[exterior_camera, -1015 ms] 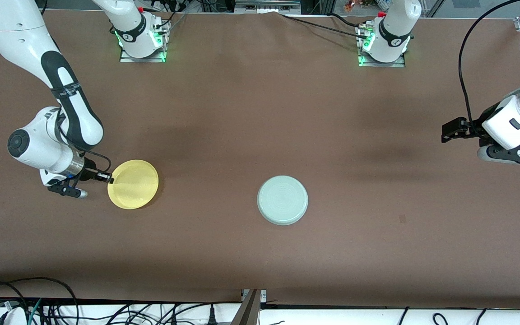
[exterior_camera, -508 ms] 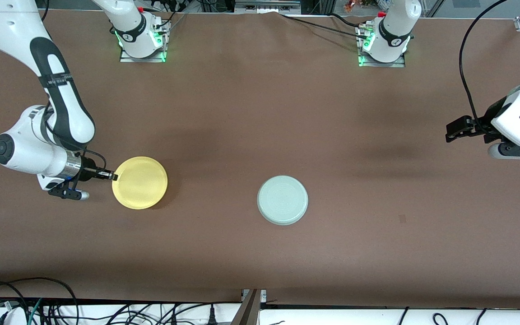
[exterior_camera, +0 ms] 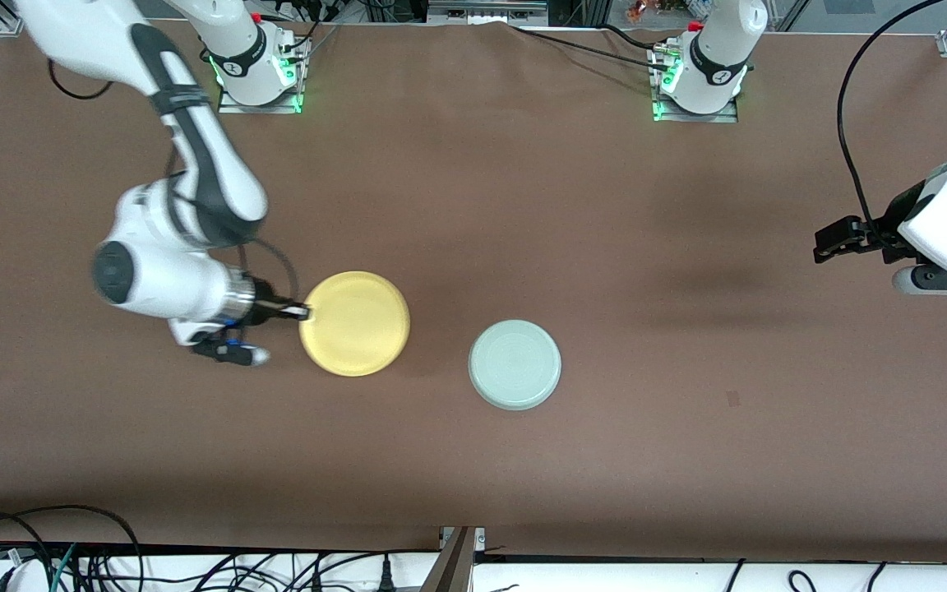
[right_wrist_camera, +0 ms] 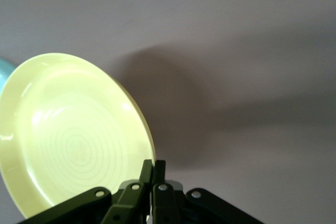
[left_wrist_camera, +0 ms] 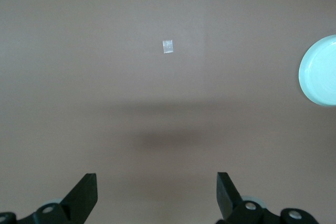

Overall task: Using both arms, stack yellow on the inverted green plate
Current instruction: 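Carry the yellow plate with the right gripper onto the green plate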

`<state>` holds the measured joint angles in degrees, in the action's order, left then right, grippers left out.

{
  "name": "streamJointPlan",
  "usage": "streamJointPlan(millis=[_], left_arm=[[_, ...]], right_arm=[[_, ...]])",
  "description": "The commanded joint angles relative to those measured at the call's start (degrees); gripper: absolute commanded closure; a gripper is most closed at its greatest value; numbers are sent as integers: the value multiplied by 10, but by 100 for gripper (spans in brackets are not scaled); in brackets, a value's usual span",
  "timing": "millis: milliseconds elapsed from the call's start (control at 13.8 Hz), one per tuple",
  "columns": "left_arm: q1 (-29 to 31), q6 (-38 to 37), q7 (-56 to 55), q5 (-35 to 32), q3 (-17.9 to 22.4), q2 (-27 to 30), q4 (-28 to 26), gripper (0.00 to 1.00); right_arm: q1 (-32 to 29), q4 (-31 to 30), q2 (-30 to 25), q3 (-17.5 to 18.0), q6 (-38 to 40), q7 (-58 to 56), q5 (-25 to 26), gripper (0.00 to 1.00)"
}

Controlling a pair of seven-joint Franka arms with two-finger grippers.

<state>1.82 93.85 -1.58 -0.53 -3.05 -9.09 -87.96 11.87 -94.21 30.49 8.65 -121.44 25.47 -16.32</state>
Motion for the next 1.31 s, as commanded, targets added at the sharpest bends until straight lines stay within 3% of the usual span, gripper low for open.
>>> streamJointPlan(millis=[0,508,1015,1088,1160,1233], left_arm=[[4,-3,3,-14,-6,-17,32,0],[-4,-2,0,-12,-6,-24,46,0],[-5,-2,2,-11,-7,-28,48,0],[-5,-2,1,-10,-7,-28,53,0],[-5,-2,0,-10,-7,-29,53,0],[-5,-2,-2,-10,-7,-29,53,0]], right_arm=[[59,102,81,-6,-25,104,-1,100],[153,128,163,-6,-225,187,-3,100],[180,129,192,-7,-275,187,-2,100],[179,129,191,-7,-275,190,-4,65],[188,128,185,-7,-274,200,1,1],[197,125,178,-15,-270,202,0,0]])
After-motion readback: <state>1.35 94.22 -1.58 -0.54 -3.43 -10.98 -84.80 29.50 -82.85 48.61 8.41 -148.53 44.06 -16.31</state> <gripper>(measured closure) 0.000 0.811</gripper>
